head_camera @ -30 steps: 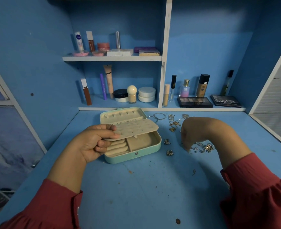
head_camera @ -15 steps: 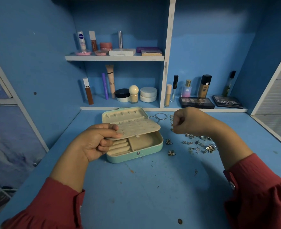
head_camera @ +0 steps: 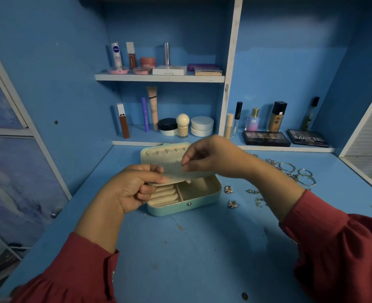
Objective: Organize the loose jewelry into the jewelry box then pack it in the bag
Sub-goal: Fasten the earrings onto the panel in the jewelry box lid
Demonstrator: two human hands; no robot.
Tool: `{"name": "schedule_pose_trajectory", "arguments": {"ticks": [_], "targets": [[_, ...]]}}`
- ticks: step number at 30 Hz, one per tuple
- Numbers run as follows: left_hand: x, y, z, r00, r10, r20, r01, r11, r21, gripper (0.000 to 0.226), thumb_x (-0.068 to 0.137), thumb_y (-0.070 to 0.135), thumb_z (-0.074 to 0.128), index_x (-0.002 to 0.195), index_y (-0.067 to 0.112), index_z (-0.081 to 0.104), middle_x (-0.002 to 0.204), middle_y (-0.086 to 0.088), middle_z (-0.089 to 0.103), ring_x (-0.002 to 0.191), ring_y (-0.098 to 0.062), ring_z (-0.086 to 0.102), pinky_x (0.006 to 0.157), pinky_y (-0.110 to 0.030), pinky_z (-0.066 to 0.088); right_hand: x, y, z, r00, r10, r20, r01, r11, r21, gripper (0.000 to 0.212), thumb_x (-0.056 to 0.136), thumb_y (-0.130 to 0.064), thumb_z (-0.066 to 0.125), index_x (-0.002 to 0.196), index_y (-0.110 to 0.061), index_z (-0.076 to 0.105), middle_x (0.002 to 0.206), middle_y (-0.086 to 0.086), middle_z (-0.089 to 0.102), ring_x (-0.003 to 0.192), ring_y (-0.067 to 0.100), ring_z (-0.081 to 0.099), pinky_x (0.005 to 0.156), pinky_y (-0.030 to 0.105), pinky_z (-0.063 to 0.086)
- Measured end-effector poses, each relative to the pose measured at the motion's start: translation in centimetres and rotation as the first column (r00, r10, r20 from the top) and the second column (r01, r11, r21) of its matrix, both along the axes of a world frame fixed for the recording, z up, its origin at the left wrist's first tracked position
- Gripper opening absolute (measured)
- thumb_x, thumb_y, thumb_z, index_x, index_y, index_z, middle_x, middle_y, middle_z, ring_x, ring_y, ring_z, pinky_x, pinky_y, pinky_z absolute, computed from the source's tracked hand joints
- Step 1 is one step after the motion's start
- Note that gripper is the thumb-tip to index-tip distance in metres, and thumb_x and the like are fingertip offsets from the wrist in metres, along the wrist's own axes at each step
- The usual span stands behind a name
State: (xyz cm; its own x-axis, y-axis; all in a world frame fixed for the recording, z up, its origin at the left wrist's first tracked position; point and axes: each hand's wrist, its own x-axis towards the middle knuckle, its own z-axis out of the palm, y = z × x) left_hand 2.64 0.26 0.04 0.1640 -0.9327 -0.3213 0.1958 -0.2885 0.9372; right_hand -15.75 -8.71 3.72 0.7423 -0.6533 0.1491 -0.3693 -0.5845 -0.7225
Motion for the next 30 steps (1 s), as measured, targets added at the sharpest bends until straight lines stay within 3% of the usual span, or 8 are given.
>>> {"name": "schedule_pose_trajectory", "arguments": {"ticks": [13,19,24,30], "targets": [[0.1,-0.2,-0.2,1.000,0.004,-0.015,-0.004,1.000,-0.004,0.027,0.084,-0.013,0.052,0.077,0.013,0.052,0.047,0.005,0.041,0.028,0.001,0.026,0.029,-0.009,0.016,3.2,1.1,0.0,0.982,0.076,-0.174,-0.090,0.993,-0.075,0.010,0.081,-0.014,0.074,0.091,-0.017,0.076,0.052,-0.024,0.058,0.051,-0.010,0.053,0.053,0.005,0.038],[0.0,-0.2,-0.1,1.000,0.004,-0.029,-0.005,1.000,-0.004,0.028,0.085,-0.013,0.051,0.078,0.013,0.052,0.047,0.005,0.045,0.027,0.001,0.026,0.029,-0.009,0.016,3.5,1.1,-0.1,0.984,0.061,-0.166,-0.077,0.993,-0.089,0.011,0.081,-0.014,0.074,0.091,-0.017,0.076,0.065,-0.019,0.062,0.051,-0.012,0.053,0.053,0.004,0.038],[0.0,-0.2,-0.2,1.000,0.007,-0.026,-0.007,1.000,-0.005,0.028,0.085,-0.013,0.051,0.077,0.013,0.052,0.046,0.005,0.045,0.027,0.001,0.026,0.029,-0.009,0.016,3.4,1.2,-0.2,0.991,0.040,-0.127,-0.051,0.995,-0.084,0.008,0.081,-0.013,0.073,0.088,-0.016,0.075,0.058,-0.020,0.059,0.050,-0.011,0.054,0.051,0.004,0.037],[0.2,-0.2,-0.3,1.000,0.001,-0.017,-0.001,1.000,0.002,0.028,0.085,-0.013,0.052,0.077,0.014,0.052,0.045,0.006,0.043,0.028,0.001,0.026,0.029,-0.009,0.016,3.6,1.1,0.0,0.976,0.046,-0.212,-0.077,0.987,-0.138,0.011,0.081,-0.016,0.073,0.091,-0.019,0.077,0.063,-0.022,0.060,0.055,-0.014,0.053,0.053,0.002,0.038]]}}
